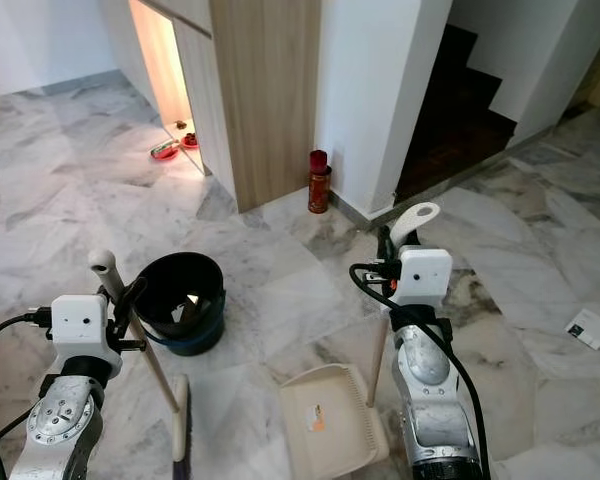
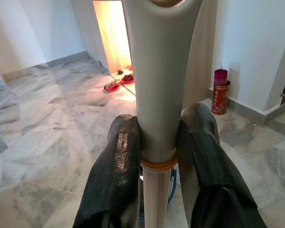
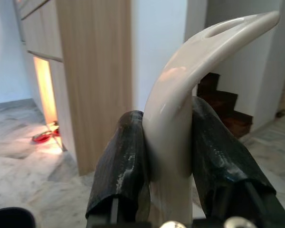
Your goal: Sweep floor
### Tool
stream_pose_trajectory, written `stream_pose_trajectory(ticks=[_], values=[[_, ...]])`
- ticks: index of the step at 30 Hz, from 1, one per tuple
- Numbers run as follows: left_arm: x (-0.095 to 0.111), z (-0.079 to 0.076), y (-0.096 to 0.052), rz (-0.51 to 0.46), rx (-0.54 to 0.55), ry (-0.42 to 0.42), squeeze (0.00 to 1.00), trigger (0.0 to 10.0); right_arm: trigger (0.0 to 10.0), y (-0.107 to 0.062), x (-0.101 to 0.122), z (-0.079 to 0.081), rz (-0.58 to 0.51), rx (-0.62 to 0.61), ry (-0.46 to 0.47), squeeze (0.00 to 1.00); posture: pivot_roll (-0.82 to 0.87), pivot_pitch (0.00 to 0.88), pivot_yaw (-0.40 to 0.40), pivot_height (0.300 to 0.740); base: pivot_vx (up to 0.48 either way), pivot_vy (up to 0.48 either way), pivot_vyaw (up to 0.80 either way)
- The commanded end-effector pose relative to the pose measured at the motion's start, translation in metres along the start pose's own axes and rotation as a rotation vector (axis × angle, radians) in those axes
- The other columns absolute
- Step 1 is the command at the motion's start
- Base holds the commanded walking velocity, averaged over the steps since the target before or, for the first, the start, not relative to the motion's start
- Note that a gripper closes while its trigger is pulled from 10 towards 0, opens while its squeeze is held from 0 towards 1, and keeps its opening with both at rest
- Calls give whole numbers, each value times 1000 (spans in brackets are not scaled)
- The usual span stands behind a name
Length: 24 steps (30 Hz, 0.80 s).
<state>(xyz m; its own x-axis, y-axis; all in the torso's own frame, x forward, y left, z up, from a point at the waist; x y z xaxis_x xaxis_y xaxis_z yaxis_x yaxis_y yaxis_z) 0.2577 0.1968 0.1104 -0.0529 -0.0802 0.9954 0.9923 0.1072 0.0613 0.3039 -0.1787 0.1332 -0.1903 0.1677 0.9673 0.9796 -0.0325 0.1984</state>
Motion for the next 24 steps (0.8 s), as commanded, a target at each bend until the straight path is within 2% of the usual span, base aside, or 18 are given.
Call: stream_pose_trajectory(ticks=[1,8,11,16,20,24], values=[[9,7,3,-45,17,7,0,10000,10000,-3,5,-7,-32,-23,-10,0,-73,0,30,740,0,0,-800],[8,0,6,-45,2,0,0,10000,10000,-6,5,-13,-29,-40,-21,0,-78,0,26,740,0,0,-800],[8,-2,7,-47,-3,9,0,10000,10000,-3,6,-10,-31,-28,-21,0,-72,0,20,740,0,0,-800],[9,-1,6,-53,3,20,0,10000,10000,2,8,-5,-34,-12,-17,0,-58,0,4,740,0,-321,-800],[8,2,3,-49,29,20,0,10000,10000,3,8,-5,-33,-7,-18,0,-56,0,-4,740,0,0,-800],[8,4,3,-48,37,25,0,10000,10000,4,9,-6,-32,-6,-19,0,-58,0,-5,740,0,-283,-800]])
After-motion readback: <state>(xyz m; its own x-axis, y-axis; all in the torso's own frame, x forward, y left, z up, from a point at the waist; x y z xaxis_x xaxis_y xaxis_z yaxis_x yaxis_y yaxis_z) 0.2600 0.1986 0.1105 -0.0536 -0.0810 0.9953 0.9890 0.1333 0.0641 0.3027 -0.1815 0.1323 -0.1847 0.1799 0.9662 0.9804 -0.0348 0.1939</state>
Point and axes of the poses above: a point about 5 cm out from each wrist's last joint towards the gripper, its own y axis pointing out of the wrist towards the gripper, its own x axis along the axis of the wrist's last joint, z = x × y, the point moved 1 cm from there along y, pointing out of the wrist towards the gripper, and after that the axes turned 3 degrees about -y, right-handed, at the moved point
